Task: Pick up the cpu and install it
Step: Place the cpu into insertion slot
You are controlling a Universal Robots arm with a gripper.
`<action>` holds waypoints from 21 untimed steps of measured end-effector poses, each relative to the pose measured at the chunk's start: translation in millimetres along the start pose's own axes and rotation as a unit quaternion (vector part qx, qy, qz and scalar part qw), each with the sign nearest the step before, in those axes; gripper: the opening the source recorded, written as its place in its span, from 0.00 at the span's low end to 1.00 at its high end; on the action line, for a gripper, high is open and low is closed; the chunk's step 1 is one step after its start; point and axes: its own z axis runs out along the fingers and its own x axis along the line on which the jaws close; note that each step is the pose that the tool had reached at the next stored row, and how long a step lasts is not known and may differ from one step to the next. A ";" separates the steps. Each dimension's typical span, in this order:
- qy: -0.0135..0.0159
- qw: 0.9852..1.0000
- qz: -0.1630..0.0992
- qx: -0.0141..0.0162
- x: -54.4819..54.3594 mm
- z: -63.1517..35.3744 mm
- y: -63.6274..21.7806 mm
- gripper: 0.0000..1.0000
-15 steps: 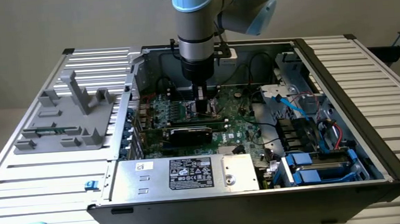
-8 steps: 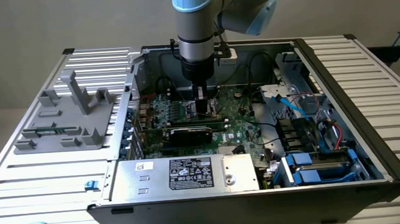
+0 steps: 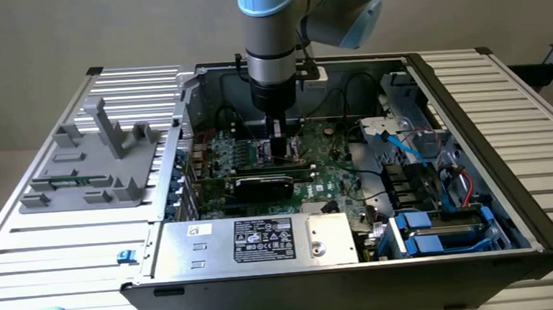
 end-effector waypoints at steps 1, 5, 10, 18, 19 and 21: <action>0.000 1.000 0.000 0.000 0.0 -0.1 0.0 0.64; 0.000 1.000 0.000 0.000 0.0 -0.7 0.1 0.64; 0.000 1.000 0.000 0.000 0.0 -1.6 0.3 0.64; 0.000 1.000 0.000 0.000 0.0 -2.6 0.4 0.64; 0.000 1.000 0.000 0.000 0.0 -2.7 0.4 0.64; 0.000 1.000 0.000 0.000 -0.1 -2.7 0.4 0.64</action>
